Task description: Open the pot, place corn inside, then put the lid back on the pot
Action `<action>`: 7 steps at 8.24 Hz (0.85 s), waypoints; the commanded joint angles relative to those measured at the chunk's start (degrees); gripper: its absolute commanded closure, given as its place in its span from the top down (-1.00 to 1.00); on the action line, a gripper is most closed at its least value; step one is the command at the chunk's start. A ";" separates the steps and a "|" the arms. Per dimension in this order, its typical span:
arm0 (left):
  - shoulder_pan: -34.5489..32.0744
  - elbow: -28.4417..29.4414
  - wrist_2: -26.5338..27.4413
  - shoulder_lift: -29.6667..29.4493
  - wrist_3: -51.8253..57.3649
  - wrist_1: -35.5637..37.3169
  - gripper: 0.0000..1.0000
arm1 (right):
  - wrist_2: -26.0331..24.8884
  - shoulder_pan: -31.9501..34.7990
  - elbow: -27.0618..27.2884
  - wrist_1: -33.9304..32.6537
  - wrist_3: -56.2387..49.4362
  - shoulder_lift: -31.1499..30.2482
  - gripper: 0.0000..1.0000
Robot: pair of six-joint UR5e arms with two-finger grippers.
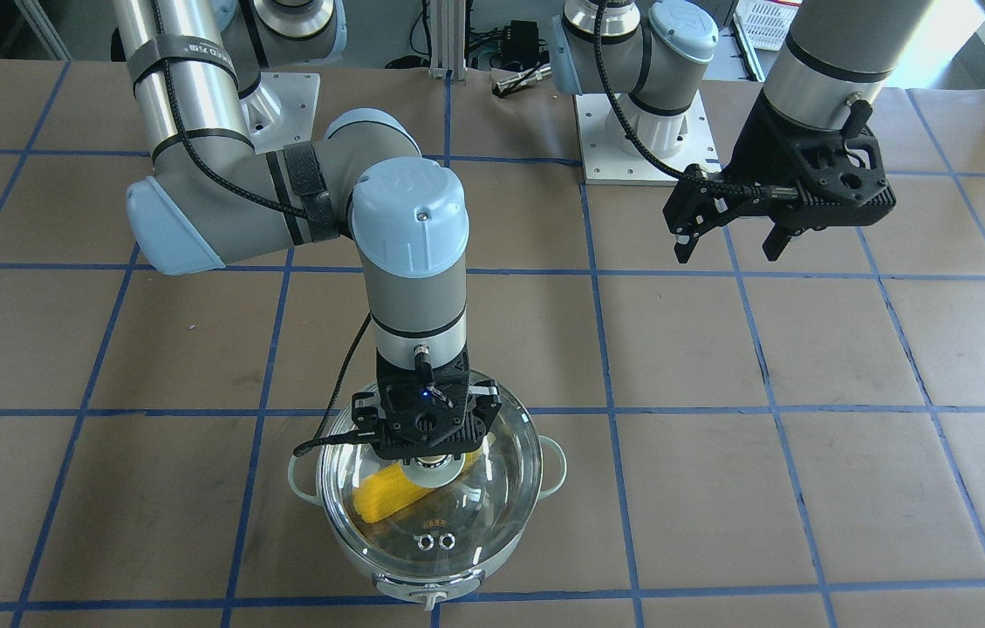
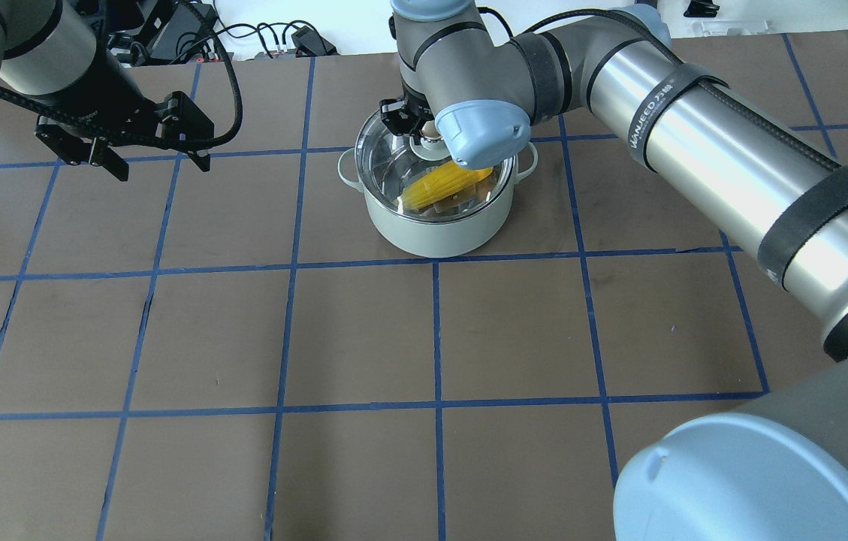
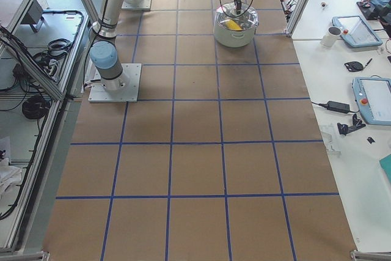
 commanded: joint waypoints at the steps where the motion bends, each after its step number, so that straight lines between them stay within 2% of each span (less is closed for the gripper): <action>1: 0.83 -0.01 -0.17 -0.04 1.12 -0.27 1.00 | -0.11 -0.08 0.05 0.07 0.46 -0.42 -0.16; 5: 0.83 -0.19 -0.26 -0.04 1.12 -0.35 1.00 | -0.19 0.01 0.14 -0.01 0.03 -0.51 -0.17; 7: 0.92 -0.36 -0.26 -0.13 1.12 -0.27 1.00 | -2.21 0.01 0.40 -0.01 -0.06 -0.59 -0.17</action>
